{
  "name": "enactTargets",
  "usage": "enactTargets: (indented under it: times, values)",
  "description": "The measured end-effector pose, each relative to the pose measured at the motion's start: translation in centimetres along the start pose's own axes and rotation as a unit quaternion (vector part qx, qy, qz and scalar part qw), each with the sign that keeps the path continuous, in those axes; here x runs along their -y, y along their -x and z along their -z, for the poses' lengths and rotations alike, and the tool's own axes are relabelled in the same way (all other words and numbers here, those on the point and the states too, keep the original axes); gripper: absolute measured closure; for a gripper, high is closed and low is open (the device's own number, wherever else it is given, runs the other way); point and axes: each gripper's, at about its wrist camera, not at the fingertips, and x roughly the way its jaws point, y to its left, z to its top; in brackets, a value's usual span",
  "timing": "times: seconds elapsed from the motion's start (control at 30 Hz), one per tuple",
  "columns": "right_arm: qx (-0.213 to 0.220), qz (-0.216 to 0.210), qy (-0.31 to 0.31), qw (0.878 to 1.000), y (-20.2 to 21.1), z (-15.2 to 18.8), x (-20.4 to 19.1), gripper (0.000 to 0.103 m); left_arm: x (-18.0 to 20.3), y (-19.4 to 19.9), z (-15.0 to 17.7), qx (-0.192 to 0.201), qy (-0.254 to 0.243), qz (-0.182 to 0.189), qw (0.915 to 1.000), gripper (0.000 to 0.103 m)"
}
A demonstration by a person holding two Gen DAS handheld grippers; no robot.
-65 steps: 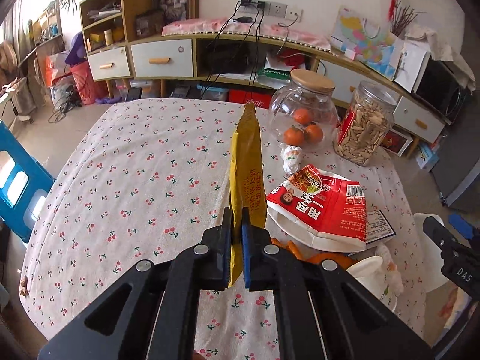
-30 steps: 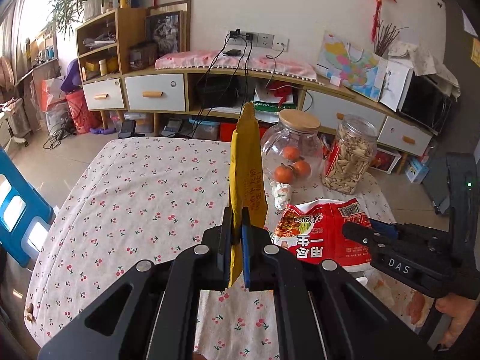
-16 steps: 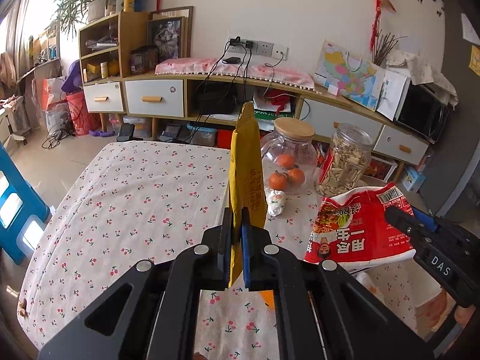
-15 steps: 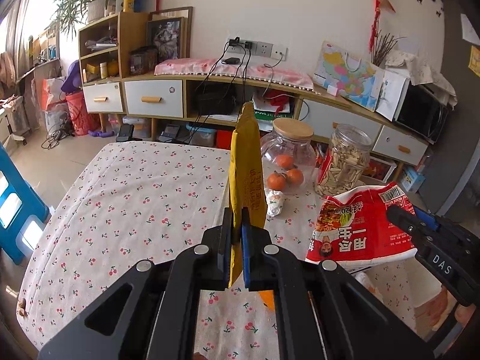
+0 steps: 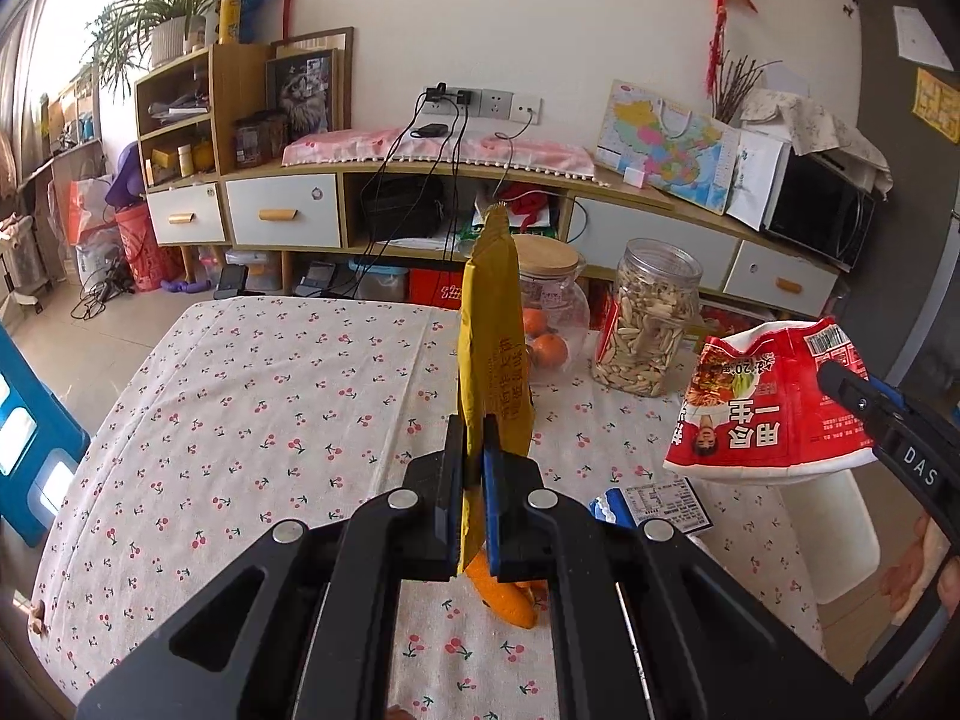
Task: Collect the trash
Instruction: 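Carry red bag and yellow packet over the white bin and open both tools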
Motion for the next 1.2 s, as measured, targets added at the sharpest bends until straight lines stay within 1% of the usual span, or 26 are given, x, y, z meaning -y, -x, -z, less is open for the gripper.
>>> enactTargets:
  times: [0.2,0.33,0.43,0.57,0.7,0.8,0.9,0.97,1.0,1.03,1.07,1.1,1.13,1.2]
  values:
    - [0.019,0.038,-0.009,0.999,1.5,-0.2,3.0,0.076,2.3,0.1,0.4,-0.001,-0.012,0.008,0.9999,0.097]
    - [0.022,0.069,-0.03,0.997,2.2,-0.1,6.0,0.075,4.3,0.0,0.7,-0.004,-0.021,0.017,0.9996,0.097]
    - [0.021,0.104,-0.044,0.993,2.6,0.3,8.6,0.075,6.1,0.1,0.7,-0.004,-0.029,0.029,0.9991,0.098]
    - [0.008,0.161,-0.057,0.985,2.9,1.1,12.1,0.075,9.2,0.3,0.5,-0.004,-0.044,0.048,0.9978,0.097]
    - [-0.017,0.221,-0.08,0.972,2.8,2.0,16.2,0.075,12.8,0.2,0.3,-0.006,-0.063,0.071,0.9954,0.098]
    - [-0.033,0.239,-0.104,0.965,2.9,2.7,18.7,0.075,15.7,0.0,0.1,-0.009,-0.077,0.091,0.9929,0.097]
    - [-0.047,0.256,-0.121,0.958,3.1,3.1,20.4,0.073,18.8,-0.2,0.0,-0.013,-0.089,0.11,0.9899,0.097]
    - [-0.042,0.268,-0.14,0.952,3.7,3.2,21.6,0.059,20.8,-0.4,-0.1,-0.019,-0.093,0.125,0.9877,0.097]
    - [-0.033,0.279,-0.151,0.948,4.3,3.2,22.3,0.044,21.8,-0.6,-0.2,-0.022,-0.095,0.132,0.9864,0.097]
    - [-0.022,0.29,-0.16,0.943,4.9,3.2,22.9,0.038,22.9,-0.7,-0.3,-0.025,-0.098,0.139,0.9852,0.098]
    - [-0.015,0.299,-0.17,0.939,5.5,3.2,23.5,0.037,23.9,-0.9,-0.3,-0.027,-0.101,0.145,0.9838,0.097]
    - [-0.009,0.305,-0.182,0.935,6.0,3.2,24.2,0.034,24.7,-1.0,-0.3,-0.031,-0.104,0.152,0.9824,0.097]
    - [-0.003,0.311,-0.195,0.93,6.5,3.2,24.8,0.028,25.7,-1.2,-0.3,-0.034,-0.107,0.159,0.9809,0.097]
    - [0.007,0.327,-0.217,0.92,7.5,3.4,26.1,0.021,27.8,-1.6,-0.3,-0.044,-0.115,0.172,0.9774,0.097]
